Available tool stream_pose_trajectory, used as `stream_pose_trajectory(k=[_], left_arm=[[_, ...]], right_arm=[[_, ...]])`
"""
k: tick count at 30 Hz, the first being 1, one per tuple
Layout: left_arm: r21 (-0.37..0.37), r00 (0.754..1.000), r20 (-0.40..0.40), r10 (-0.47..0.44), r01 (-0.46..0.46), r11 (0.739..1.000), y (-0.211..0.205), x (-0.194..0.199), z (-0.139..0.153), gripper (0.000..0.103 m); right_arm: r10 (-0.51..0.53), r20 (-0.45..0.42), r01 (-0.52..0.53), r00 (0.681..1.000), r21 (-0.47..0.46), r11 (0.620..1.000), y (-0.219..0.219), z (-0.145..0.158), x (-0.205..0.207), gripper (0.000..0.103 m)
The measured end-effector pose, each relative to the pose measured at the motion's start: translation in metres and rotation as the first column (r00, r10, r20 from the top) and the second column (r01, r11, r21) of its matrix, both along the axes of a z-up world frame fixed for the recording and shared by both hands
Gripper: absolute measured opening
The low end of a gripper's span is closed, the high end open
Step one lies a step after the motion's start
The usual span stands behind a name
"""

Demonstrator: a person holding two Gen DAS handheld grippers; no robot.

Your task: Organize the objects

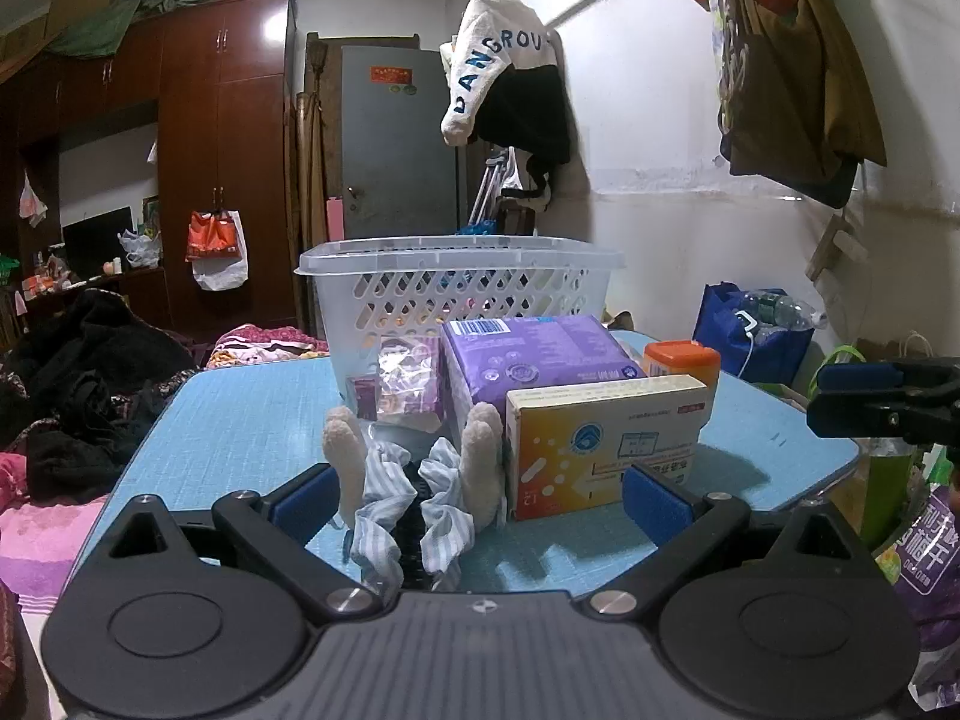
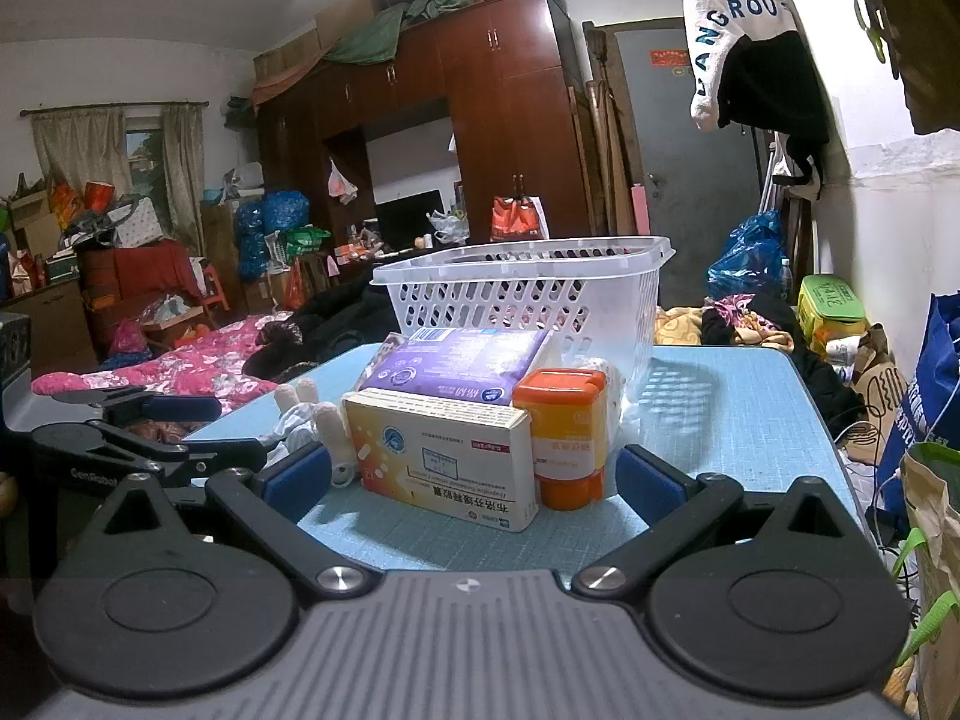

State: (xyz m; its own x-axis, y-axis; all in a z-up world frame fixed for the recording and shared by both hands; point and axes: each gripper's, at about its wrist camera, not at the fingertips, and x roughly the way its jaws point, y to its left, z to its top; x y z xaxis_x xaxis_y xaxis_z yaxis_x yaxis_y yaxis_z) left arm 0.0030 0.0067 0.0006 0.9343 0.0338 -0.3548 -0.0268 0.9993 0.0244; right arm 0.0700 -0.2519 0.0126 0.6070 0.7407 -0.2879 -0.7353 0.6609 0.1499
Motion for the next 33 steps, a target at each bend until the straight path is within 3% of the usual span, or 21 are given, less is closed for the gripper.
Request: stream_pose_trajectory(k=[33], left_arm=[[0.024,1.000,0.004,-0.014,0.014,1.000,-0.0049,-0.0023,-0.0012,0.101]], right_arm=[[-0.002,-0.007,0.002,1.000,-0.012,1.000,-0.0034,-0.0027,0.0045,0.103]])
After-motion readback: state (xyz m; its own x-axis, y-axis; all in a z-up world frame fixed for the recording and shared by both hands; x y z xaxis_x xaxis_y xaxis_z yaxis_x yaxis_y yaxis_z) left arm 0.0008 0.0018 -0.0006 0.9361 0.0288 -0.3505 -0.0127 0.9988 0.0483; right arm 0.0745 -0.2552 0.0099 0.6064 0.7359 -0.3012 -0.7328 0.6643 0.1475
